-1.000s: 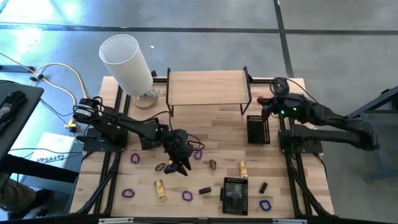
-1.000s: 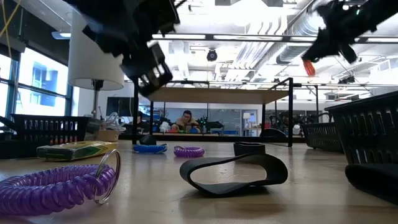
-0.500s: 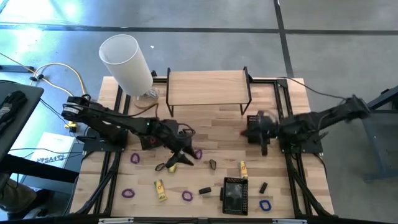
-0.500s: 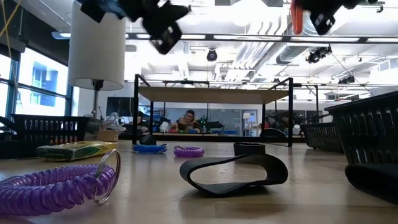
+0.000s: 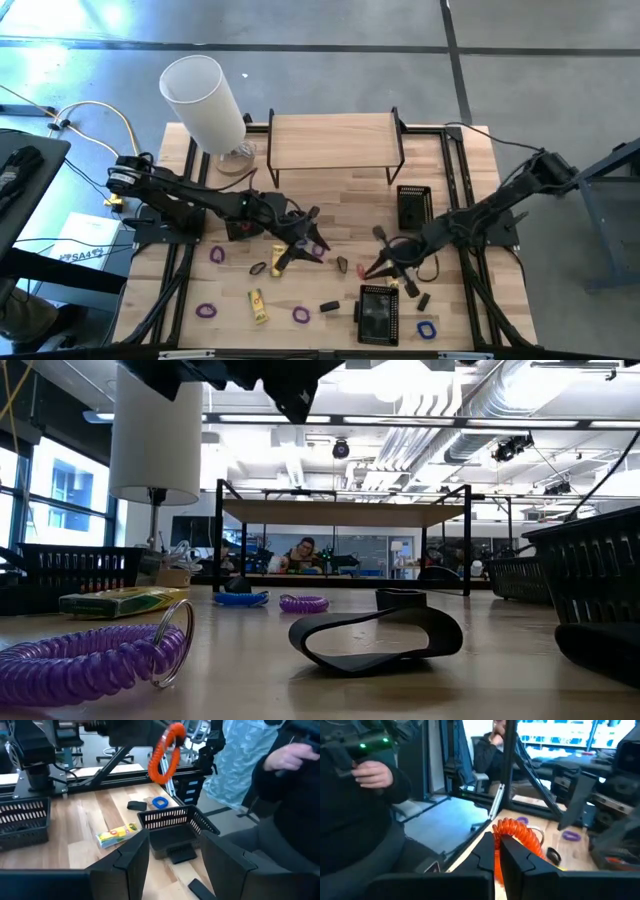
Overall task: Pick & Place Office Desk Supplies
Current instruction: Put the orange spiral keychain into the top left bin
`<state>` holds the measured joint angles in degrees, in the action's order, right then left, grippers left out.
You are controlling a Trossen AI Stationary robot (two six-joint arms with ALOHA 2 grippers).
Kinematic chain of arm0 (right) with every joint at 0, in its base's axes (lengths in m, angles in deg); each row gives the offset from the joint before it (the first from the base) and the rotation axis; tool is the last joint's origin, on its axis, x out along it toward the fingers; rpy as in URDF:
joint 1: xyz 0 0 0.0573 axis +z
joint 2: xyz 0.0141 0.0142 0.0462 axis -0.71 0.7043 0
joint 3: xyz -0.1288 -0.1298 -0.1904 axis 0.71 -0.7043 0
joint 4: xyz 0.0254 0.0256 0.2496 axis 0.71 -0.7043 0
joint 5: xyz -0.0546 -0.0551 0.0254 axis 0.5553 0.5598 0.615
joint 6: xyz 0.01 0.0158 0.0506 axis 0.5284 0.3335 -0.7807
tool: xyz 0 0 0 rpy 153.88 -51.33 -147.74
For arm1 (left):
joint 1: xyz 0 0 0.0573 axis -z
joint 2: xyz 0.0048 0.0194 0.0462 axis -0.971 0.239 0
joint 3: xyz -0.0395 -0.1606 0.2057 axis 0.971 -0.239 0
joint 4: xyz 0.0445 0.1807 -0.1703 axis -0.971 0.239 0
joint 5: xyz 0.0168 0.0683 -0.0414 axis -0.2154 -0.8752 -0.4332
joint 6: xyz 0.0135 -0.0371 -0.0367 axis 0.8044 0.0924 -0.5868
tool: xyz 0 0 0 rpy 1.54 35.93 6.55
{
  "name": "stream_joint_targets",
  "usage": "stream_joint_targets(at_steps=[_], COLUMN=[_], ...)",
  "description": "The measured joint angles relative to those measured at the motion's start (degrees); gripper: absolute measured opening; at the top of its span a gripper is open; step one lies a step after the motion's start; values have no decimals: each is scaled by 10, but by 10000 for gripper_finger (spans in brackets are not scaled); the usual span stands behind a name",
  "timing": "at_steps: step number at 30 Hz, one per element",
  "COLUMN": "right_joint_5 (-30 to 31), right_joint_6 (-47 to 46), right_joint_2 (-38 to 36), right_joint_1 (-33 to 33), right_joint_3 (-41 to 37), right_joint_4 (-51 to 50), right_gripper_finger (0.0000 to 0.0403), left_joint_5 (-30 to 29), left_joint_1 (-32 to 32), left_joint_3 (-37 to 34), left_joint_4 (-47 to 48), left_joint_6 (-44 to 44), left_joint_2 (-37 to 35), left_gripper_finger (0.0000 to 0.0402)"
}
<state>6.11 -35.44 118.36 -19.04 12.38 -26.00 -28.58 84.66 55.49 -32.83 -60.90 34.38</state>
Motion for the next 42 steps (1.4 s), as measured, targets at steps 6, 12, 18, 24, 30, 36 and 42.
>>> stream_joint_targets(at_steps=[6,12,18,24,30,36,42], right_joint_5=[-54,-99,-106,-109,-120,-120,-128], right_joint_6=[-14,-26,-32,-35,-31,-26,-23], right_joint_2=[64,86,86,86,86,86,111], right_joint_1=[-33,-57,-69,-68,-68,-68,-68], right_joint_3=[0,0,0,0,0,0,0], right_joint_4=[58,87,94,95,92,92,123], right_gripper_finger=[3,3,3,3,3,3,4], left_joint_5=[1,1,-12,-22,-58,-72,-72], left_joint_1=[5,20,22,21,21,21,23], left_joint_3=[0,0,0,0,0,0,0], left_joint_4=[2,0,-2,-1,-12,-28,-33], left_joint_6=[-15,32,43,44,44,41,30], left_joint_2=[0,11,34,41,41,40,40], left_gripper_finger=[171,171,189,244,304,327,328])
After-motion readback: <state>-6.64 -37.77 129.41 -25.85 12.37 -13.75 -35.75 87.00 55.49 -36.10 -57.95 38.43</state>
